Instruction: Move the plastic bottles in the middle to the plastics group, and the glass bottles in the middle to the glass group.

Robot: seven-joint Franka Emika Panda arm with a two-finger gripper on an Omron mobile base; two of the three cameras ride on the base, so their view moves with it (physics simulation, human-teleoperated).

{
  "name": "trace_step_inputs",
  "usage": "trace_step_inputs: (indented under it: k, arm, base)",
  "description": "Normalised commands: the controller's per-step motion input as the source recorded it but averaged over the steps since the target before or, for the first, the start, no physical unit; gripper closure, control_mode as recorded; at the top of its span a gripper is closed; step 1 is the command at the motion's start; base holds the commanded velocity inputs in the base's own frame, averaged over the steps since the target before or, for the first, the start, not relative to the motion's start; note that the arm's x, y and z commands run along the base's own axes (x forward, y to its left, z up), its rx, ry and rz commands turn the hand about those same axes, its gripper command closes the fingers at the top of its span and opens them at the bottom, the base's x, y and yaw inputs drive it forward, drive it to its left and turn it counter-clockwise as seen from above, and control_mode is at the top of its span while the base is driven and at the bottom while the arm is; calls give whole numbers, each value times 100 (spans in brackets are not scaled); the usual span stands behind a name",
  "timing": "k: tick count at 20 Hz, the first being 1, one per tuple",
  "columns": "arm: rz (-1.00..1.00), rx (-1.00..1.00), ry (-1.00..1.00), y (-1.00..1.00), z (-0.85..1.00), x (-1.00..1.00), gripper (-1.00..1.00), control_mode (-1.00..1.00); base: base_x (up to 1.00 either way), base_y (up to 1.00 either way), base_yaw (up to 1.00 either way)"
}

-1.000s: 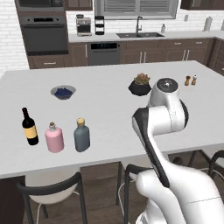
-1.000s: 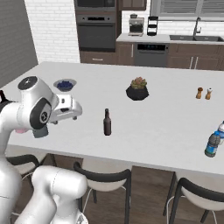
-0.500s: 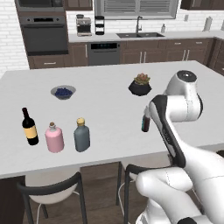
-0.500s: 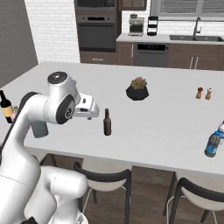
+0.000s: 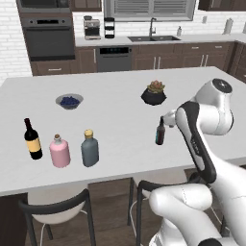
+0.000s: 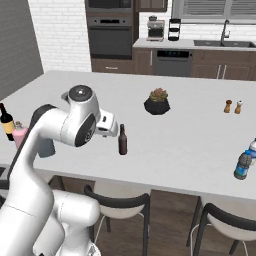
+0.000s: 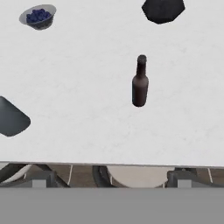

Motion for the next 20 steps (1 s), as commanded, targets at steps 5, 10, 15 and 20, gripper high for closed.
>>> trace_step_inputs:
  k: [5, 10, 15, 20]
  arm:
    - [-1, -3, 0, 0, 0, 8, -100, -100]
    - [-3, -9, 0, 0, -6, 40, -100, -100]
    - [-1, -5, 1, 0, 0, 52, -100, -100]
    - [0, 0, 17, 0, 5, 46, -100, -100]
  base:
    - [0, 0, 0]
    - [0, 0, 0]
    - [0, 0, 0]
    - [0, 0, 0]
